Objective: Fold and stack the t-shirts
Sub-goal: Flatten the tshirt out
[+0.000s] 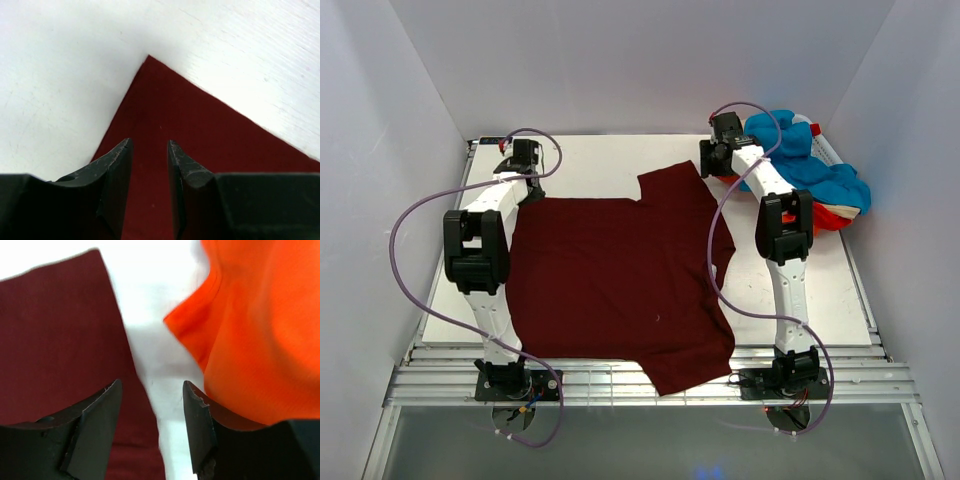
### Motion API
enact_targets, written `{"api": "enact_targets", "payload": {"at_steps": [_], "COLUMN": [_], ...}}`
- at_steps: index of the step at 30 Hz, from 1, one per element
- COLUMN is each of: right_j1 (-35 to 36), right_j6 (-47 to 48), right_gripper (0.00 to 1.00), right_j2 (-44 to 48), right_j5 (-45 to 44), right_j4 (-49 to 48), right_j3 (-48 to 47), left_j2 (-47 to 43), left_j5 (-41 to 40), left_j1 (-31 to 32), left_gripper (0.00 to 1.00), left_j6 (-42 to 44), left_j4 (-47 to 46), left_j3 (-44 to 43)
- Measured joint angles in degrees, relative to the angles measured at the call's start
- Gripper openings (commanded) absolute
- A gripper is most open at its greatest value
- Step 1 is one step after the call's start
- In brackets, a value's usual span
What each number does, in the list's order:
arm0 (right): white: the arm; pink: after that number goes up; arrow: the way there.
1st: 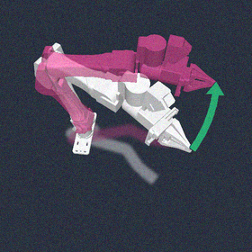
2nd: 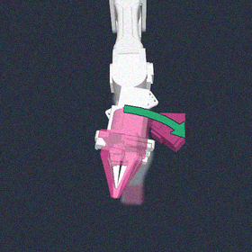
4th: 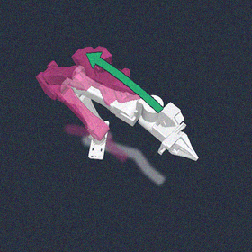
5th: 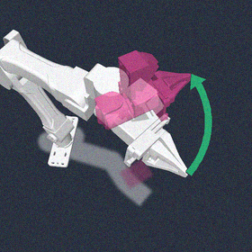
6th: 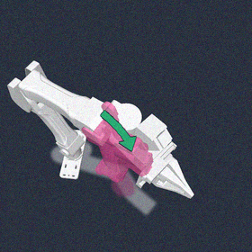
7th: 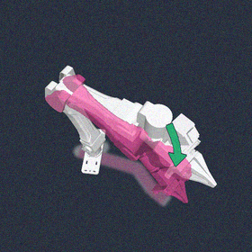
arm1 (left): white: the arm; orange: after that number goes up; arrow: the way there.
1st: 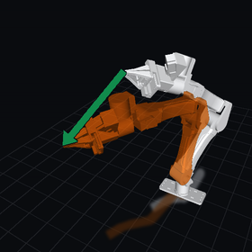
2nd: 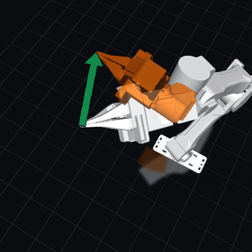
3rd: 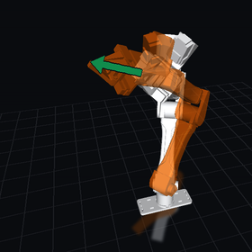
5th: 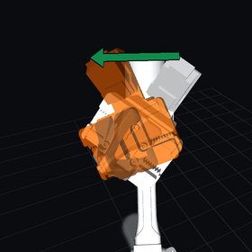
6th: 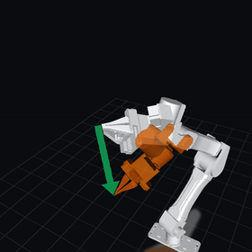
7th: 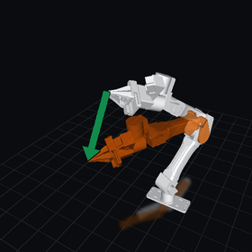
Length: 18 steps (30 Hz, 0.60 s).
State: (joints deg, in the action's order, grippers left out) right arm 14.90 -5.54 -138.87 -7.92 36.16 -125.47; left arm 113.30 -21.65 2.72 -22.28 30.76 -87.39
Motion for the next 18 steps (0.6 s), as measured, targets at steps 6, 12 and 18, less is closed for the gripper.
{"api": "enact_targets", "payload": {"at_steps": [6, 12, 18], "right_j1": [-1.5, -1.8, -1.8], "right_j6": [-0.5, -1.6, -2.0], "right_gripper": [0.64, 0.66, 0.67], "right_j2": [-0.9, -3.5, -7.4], "right_j5": [4.9, 9.7, 11.6], "right_j4": [-5.7, -10.0, -11.7], "right_j3": [-0.3, -1.8, -2.7], "left_j2": [5.3, 10.3, 14.1], "left_j5": [-3.3, -4.9, -5.0], "left_j1": [0.0, -0.8, -2.0], "left_gripper": [0.44, 0.44, 0.44], "left_j6": [3.5, 5.6, 5.9], "left_j4": [-1.6, -2.8, -2.4], "left_j3": [-4.4, -9.1, -11.2]}}
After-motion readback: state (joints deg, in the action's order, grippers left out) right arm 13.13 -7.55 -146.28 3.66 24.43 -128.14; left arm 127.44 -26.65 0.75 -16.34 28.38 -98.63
